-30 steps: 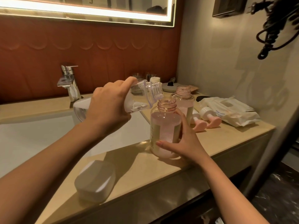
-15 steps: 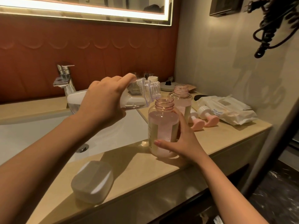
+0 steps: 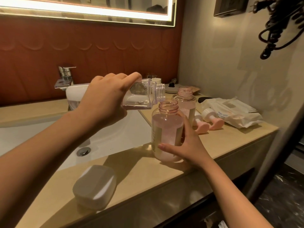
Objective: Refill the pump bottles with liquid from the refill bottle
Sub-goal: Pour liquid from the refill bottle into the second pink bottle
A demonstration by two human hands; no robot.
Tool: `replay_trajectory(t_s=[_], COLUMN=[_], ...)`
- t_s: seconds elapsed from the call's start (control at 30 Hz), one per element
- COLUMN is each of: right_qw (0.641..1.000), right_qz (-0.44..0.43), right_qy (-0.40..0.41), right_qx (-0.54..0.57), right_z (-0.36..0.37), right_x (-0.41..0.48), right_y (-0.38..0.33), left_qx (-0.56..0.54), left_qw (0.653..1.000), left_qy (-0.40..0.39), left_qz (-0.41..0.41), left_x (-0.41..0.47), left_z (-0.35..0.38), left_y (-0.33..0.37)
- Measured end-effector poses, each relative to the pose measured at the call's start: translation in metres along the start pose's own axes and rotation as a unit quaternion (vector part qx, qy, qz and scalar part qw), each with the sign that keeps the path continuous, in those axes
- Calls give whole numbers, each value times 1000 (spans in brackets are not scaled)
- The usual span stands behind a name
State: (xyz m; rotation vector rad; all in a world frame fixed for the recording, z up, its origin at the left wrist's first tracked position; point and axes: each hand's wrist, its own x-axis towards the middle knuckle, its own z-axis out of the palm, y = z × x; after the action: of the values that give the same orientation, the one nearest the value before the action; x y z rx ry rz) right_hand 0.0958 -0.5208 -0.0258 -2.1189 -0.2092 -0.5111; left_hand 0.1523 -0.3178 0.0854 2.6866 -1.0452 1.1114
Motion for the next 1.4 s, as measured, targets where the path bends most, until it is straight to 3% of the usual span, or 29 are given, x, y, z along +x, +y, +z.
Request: replay_trajectory(t_s=[1.4], right_qw=[1000], right_qz=[6], right_qy=[0], right_qx=[15], right_z=[1], right_x=[0], right_y=[1], left_qx=[33], left_qw=[999], left_qy=[-17], left_qz=[19], left_x=[5], left_z=[-7], left_y=[-1])
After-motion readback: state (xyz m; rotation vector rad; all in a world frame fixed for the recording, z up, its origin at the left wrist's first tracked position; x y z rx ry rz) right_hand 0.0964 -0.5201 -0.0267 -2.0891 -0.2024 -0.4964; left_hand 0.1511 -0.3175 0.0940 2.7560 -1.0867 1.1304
